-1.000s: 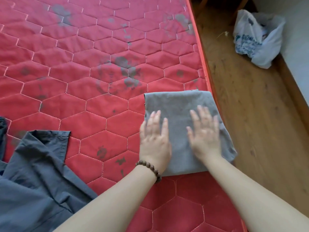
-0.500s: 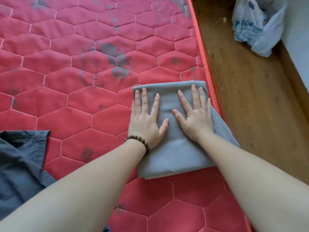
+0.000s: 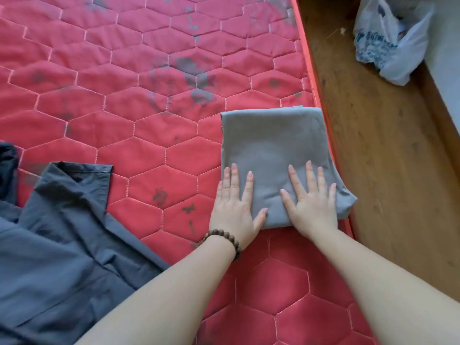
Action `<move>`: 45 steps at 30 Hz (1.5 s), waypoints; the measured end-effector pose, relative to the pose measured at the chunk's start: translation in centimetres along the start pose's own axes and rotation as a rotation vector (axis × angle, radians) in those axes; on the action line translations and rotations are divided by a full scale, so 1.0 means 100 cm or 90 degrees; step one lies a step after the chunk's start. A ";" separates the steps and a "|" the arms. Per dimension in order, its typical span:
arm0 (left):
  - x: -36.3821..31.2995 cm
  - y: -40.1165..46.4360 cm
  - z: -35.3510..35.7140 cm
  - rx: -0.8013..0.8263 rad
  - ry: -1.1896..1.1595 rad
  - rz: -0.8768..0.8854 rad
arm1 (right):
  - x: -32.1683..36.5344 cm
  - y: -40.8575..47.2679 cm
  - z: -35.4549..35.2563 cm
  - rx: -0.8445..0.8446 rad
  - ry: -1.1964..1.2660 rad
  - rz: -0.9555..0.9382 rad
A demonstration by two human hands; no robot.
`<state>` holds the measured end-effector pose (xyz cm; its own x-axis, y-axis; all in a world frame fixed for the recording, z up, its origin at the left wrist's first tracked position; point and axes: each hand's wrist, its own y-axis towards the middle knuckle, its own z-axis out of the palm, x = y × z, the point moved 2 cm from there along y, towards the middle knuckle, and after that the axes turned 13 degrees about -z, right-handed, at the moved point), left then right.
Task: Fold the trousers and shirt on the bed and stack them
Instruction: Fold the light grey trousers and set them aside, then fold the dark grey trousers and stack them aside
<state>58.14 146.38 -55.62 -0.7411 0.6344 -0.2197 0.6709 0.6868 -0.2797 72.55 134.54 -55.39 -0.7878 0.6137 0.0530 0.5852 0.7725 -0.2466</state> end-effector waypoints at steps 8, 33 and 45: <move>0.098 -0.076 -0.038 0.002 -0.006 -0.028 | 0.097 -0.031 -0.022 0.119 0.094 -0.014; 0.345 -0.214 -0.042 0.021 -0.313 -0.443 | 0.369 -0.106 0.030 0.151 0.097 -0.332; 0.202 -0.212 -0.018 0.151 -0.240 -0.188 | 0.214 -0.149 -0.003 0.201 0.065 -0.086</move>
<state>28.98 145.29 -52.43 -0.8849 0.2242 -0.4082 0.4400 0.6898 -0.5750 47.07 136.19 -50.32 -0.8214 0.5350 0.1977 0.3765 0.7690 -0.5167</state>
